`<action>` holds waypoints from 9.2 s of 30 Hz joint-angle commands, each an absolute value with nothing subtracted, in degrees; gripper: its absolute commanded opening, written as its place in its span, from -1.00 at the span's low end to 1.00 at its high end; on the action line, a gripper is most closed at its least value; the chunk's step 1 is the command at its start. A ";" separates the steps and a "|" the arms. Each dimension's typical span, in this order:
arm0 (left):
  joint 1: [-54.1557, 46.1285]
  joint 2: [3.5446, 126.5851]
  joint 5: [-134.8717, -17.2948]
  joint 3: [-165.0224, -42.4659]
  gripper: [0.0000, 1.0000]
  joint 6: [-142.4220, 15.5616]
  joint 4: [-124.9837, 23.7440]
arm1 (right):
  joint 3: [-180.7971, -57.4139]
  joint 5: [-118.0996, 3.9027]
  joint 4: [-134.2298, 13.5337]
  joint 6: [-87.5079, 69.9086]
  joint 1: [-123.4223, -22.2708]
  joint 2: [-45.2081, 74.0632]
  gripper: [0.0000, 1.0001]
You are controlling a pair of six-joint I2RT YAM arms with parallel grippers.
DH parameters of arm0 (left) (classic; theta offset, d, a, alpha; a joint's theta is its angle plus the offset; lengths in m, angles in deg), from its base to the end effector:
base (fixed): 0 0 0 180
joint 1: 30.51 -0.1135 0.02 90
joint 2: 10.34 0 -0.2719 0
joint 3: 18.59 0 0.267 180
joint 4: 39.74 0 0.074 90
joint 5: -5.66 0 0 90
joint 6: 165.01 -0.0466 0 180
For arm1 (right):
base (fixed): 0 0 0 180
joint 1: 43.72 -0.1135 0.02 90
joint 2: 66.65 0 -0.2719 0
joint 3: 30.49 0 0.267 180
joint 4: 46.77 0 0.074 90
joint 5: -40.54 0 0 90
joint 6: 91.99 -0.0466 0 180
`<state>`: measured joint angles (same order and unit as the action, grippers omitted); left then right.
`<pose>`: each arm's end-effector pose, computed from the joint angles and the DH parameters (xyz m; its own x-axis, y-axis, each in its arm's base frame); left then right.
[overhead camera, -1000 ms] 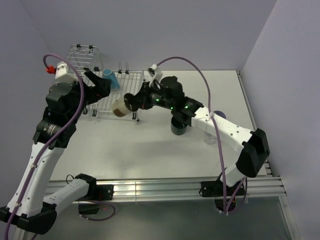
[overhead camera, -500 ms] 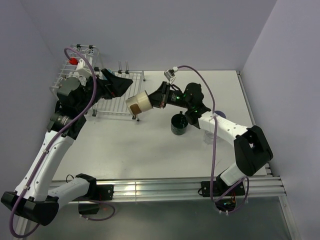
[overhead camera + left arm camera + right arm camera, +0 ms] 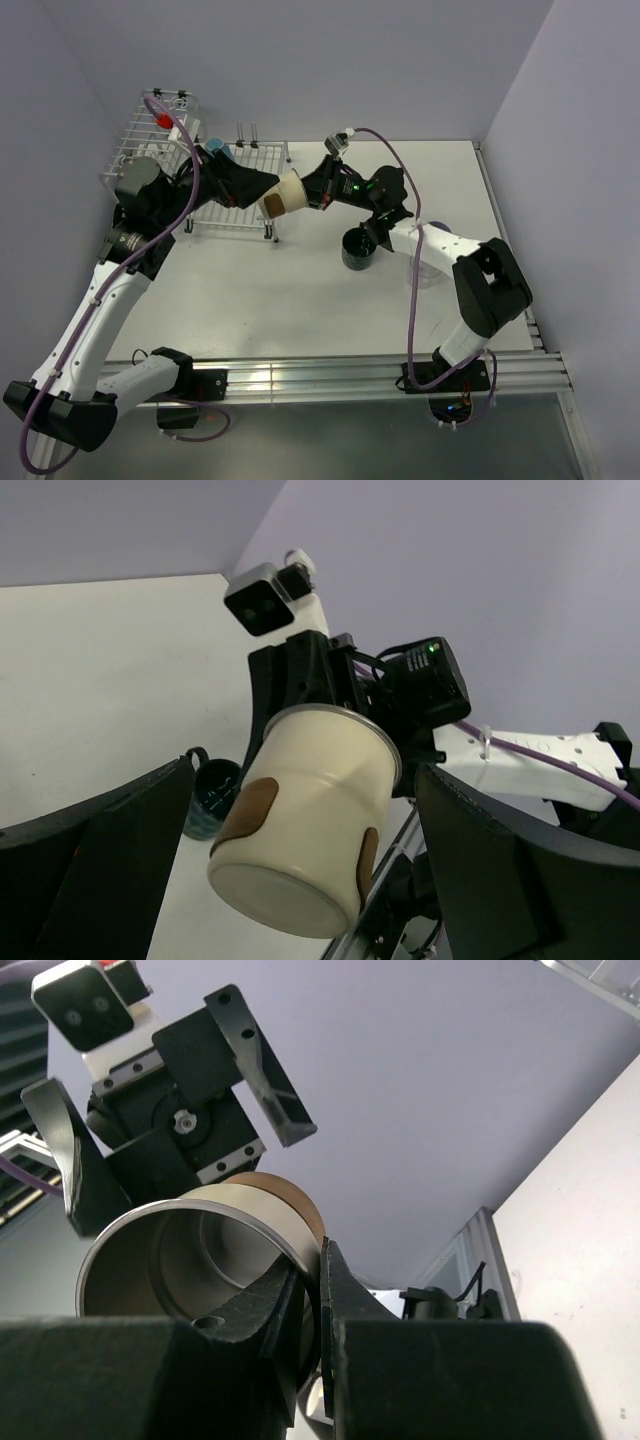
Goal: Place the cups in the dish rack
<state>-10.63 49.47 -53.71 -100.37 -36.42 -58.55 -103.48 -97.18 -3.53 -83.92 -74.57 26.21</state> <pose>0.2221 -0.1056 0.4547 -0.4404 -0.4115 -0.7980 0.6350 0.4856 -0.6008 0.3097 0.2252 0.3361 -0.8711 0.2556 -0.4194 -0.4675 -0.1692 0.8677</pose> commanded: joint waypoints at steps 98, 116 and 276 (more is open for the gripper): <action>-10.03 122.45 -110.80 -168.95 -1.00 -58.84 -93.69 | -105.08 -60.53 -69.95 -33.36 -69.91 0.14 0.04; -10.21 126.33 -112.20 -167.72 -0.95 -59.19 -93.51 | -101.75 -61.15 -67.49 -33.71 -70.44 1.29 0.04; -0.01 66.83 -84.98 -110.41 0.71 -45.13 -69.07 | -119.66 -52.41 -85.24 -27.21 -79.59 9.48 -1.00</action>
<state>0.51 70.63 -90.76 -110.38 -46.56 -75.75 -111.63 -45.40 -88.75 -27.50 -81.52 17.66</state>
